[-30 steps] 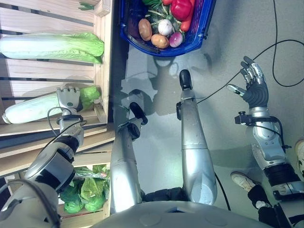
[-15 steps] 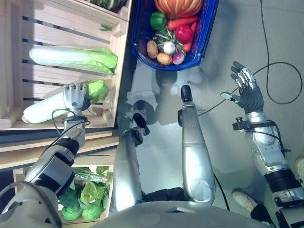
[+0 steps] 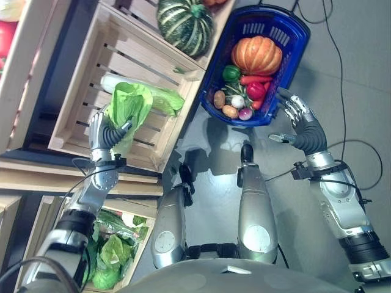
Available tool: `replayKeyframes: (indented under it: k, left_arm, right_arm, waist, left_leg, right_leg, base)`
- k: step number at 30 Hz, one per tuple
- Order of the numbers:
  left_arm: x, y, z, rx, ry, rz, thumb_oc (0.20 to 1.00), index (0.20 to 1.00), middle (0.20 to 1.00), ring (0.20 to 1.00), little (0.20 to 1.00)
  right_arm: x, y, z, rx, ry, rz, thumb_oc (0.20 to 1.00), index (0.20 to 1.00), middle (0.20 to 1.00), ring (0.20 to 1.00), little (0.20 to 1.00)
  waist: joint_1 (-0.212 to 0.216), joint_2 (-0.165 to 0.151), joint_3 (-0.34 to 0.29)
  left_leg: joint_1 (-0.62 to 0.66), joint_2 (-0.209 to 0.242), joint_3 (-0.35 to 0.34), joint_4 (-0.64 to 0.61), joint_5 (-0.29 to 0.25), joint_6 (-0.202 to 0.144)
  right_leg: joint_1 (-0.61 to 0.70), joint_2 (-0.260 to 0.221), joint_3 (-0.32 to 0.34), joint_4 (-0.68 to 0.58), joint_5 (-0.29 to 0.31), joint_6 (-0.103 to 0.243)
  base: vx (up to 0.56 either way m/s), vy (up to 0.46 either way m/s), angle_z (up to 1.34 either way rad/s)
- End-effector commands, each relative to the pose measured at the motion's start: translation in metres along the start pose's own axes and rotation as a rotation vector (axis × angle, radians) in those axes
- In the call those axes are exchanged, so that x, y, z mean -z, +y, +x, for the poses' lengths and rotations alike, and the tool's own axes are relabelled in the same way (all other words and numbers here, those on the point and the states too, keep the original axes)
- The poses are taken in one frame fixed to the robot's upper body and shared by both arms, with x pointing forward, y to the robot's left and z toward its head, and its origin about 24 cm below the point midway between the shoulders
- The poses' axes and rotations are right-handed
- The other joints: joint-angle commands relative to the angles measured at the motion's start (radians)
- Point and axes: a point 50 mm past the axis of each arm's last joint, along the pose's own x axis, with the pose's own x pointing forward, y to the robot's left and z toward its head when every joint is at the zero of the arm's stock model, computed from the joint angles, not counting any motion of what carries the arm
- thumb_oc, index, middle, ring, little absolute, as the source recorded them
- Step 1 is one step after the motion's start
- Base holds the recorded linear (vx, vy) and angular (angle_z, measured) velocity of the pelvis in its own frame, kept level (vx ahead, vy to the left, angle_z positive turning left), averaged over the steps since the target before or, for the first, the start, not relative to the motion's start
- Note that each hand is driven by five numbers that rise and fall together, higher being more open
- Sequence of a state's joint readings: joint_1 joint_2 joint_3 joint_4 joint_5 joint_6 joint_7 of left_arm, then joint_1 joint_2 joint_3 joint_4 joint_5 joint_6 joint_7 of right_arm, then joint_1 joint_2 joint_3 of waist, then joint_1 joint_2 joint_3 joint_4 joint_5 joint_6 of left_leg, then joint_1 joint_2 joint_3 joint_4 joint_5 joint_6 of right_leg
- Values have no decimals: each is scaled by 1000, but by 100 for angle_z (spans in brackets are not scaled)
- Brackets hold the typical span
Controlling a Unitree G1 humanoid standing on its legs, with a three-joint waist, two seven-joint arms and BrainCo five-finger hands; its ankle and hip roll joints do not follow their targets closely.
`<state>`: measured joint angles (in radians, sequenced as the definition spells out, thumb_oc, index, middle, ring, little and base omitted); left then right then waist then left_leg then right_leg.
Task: Pick up fruits and vegetables into the basket
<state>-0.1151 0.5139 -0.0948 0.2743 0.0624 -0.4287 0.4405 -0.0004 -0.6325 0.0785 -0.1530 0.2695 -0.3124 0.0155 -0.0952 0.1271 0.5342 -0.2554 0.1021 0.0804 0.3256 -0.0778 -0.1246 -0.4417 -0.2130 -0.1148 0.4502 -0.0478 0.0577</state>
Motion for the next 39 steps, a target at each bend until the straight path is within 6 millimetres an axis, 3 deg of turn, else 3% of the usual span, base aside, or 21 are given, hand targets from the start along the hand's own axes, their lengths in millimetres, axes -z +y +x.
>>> replayKeyframes:
  k: [1, 7, 10, 14, 20, 28, 39]
  left_arm:
    - [-14, 27, -3, -5, -53, -214, 200, 200, 200, 200, 200]
    - [-38, 18, 2, 28, -75, -631, 200, 200, 200, 200, 200]
    - [-46, 11, 5, 49, -106, -705, 200, 200, 200, 200, 200]
    - [-63, 0, 11, 101, -174, -741, 200, 200, 200, 200, 200]
    - [-72, -12, 20, 173, -198, -606, 200, 200, 200, 200, 200]
    - [-82, -30, 32, 228, -253, -311, 200, 200, 200, 200, 200]
    - [-92, -52, 32, 332, -311, -238, 200, 200, 200, 200, 200]
  right_arm:
    - [-7, 8, 1, 57, -6, -50, 1000, 1000, 1000, 1000, 1000]
    - [3, 8, 16, 41, 151, -206, 1000, 1000, 1000, 1000, 1000]
    - [3, 8, 28, 37, 183, -209, 1000, 1000, 1000, 1000, 1000]
    - [-2, 17, 50, -32, 215, -89, 1000, 1000, 1000, 1000, 1000]
    - [-21, 45, 72, -204, 184, 154, 1000, 1000, 1000, 1000, 1000]
    - [-62, 89, 84, -401, 7, 281, 1000, 1000, 1000, 1000, 1000]
    - [-67, 129, 79, -562, 20, 441, 1000, 1000, 1000, 1000, 1000]
  waist:
    - [34, -92, -163]
    - [85, -133, -240]
    - [102, -153, -261]
    - [124, -183, -287]
    - [142, -206, -324]
    - [152, -200, -380]
    - [156, -196, -403]
  left_leg:
    - [-28, -65, 4, -13, -10, 82]
    - [98, -41, -14, -88, -14, 81]
    - [125, -33, -13, -108, -13, 78]
    - [160, -20, -15, -121, -22, 76]
    - [210, -5, -16, -143, -32, 66]
    - [269, -1, -20, -190, -32, 54]
    - [312, 4, -11, -218, -36, 51]
  right_leg:
    - [147, -30, -2, -129, -29, 65]
    - [306, -17, -28, -226, -17, 81]
    - [341, -17, -37, -253, -6, 88]
    - [386, -18, -47, -276, 3, 98]
    - [440, -19, -62, -300, 5, 109]
    - [486, -32, -66, -338, 15, 122]
    - [514, -40, -72, -355, 13, 131]
  base:
    - [166, -159, 17]
    - [145, -169, 14]
    - [86, -125, 10]
    - [84, -132, 10]
    - [68, -61, 9]
    - [36, 32, 6]
    - [4, 29, 2]
